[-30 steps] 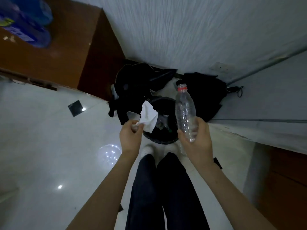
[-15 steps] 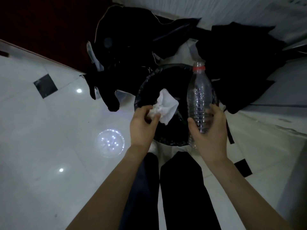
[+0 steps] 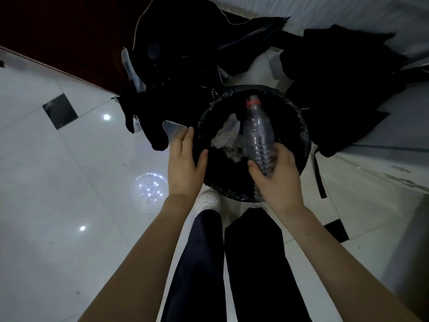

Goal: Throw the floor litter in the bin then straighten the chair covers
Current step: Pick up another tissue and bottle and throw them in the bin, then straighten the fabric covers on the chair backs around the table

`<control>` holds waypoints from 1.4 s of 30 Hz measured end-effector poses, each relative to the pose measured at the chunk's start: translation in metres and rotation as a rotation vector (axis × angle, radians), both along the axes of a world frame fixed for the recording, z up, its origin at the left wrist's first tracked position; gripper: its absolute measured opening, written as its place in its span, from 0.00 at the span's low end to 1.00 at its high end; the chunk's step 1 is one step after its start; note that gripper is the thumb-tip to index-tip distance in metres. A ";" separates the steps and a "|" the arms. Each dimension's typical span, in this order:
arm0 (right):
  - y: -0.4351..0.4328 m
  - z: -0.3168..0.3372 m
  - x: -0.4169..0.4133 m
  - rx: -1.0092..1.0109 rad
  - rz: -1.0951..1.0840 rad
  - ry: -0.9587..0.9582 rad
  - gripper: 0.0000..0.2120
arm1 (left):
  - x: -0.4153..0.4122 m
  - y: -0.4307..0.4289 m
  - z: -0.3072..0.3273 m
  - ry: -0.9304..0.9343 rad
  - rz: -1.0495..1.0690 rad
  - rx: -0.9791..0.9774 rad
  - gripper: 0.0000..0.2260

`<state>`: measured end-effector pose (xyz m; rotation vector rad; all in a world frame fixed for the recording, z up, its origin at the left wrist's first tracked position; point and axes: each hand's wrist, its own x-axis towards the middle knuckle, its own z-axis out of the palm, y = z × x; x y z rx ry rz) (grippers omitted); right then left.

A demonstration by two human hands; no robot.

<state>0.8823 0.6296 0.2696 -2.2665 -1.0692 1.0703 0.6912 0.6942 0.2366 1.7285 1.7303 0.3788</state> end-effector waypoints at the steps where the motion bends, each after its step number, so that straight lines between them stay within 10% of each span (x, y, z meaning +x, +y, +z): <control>1: 0.003 -0.006 -0.002 -0.018 0.010 -0.007 0.30 | -0.001 -0.001 -0.003 -0.010 0.008 -0.014 0.24; 15: 0.014 0.006 -0.005 0.070 0.138 -0.189 0.32 | -0.007 0.000 0.028 0.027 -0.055 0.030 0.23; 32: 0.080 0.547 0.016 0.550 0.405 -0.333 0.22 | 0.002 0.038 0.578 0.004 -0.225 0.400 0.19; 42: 0.021 0.627 -0.006 0.649 0.652 -0.314 0.24 | -0.035 -0.064 0.671 0.100 -0.081 0.510 0.21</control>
